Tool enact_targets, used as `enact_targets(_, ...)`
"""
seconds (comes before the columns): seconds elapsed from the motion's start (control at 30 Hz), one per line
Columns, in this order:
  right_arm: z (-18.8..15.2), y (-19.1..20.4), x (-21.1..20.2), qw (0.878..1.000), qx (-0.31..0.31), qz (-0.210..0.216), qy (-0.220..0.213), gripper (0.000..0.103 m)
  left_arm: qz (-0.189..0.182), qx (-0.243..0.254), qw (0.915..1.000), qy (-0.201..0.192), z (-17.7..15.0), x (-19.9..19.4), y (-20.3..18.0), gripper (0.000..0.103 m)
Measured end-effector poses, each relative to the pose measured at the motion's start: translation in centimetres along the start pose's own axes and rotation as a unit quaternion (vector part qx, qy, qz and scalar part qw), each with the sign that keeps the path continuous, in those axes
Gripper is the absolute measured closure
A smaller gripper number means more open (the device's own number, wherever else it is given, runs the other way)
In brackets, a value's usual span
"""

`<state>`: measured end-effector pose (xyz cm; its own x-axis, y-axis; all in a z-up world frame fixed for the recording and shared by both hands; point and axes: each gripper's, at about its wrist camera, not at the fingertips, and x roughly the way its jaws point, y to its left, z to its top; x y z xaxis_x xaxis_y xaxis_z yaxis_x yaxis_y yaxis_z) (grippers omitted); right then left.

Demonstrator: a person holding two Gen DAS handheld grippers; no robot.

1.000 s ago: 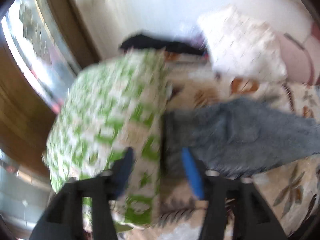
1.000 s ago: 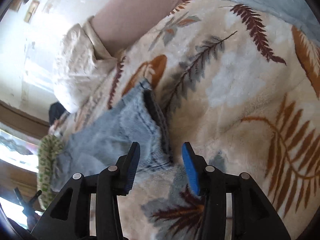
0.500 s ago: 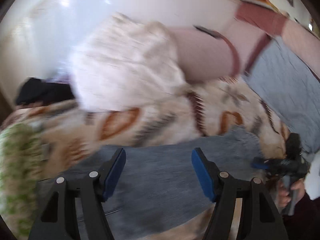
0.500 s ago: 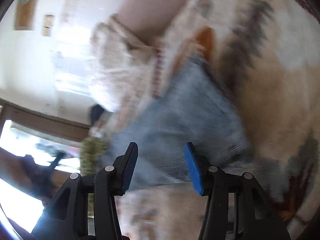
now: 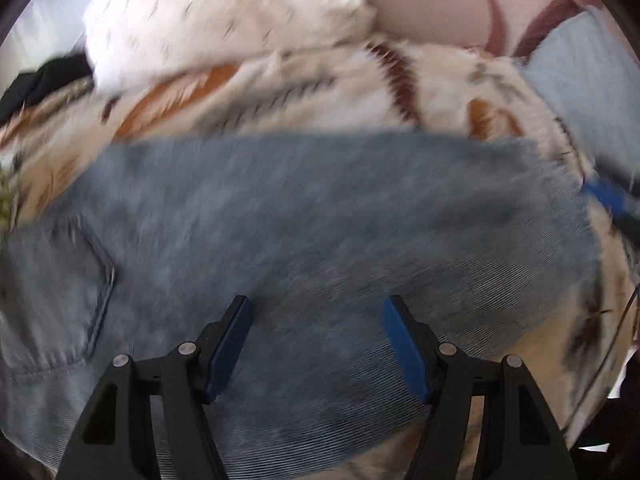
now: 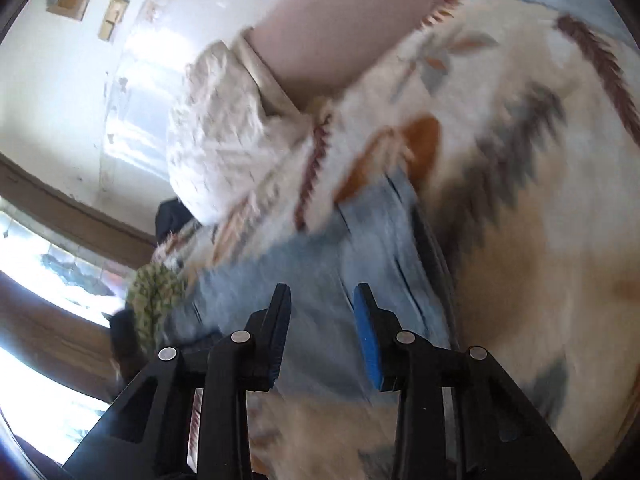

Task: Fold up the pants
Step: 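Open both tools and release the folded jeans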

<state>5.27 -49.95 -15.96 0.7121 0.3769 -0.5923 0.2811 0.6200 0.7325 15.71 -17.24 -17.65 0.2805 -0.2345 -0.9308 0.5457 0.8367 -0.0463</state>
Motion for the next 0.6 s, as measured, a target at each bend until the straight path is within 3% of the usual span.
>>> enact_targets(0.1,2.1,0.6,2.8,1.000,0.000,-0.025,0.009,0.070,0.003,0.006,0.9997,-0.021,-0.9,0.1,-0.2,0.032)
enact_targets(0.27,3.8,-1.5,9.0,0.993,0.008,-0.108,0.048,0.074,-0.001,0.016,0.9989,-0.043,-1.7,0.0,-0.2,0.032)
enact_targets(0.37,4.4,-2.3,8.4,0.993,0.002,-0.115,0.008,0.079,-0.008,0.020,0.9990,-0.040,-1.7,-0.2,0.1,0.032)
enact_targets(0.47,4.4,-2.5,6.8,0.995,0.019,-0.095,0.002,0.075,-0.016,0.018,0.9992,-0.032,-1.2,-0.7,0.1,0.033)
enact_targets(0.6,2.7,-1.6,1.7,0.998,0.001,-0.065,-0.009,0.070,-0.031,0.025,0.9962,-0.077,1.0,-3.0,-0.4,0.032)
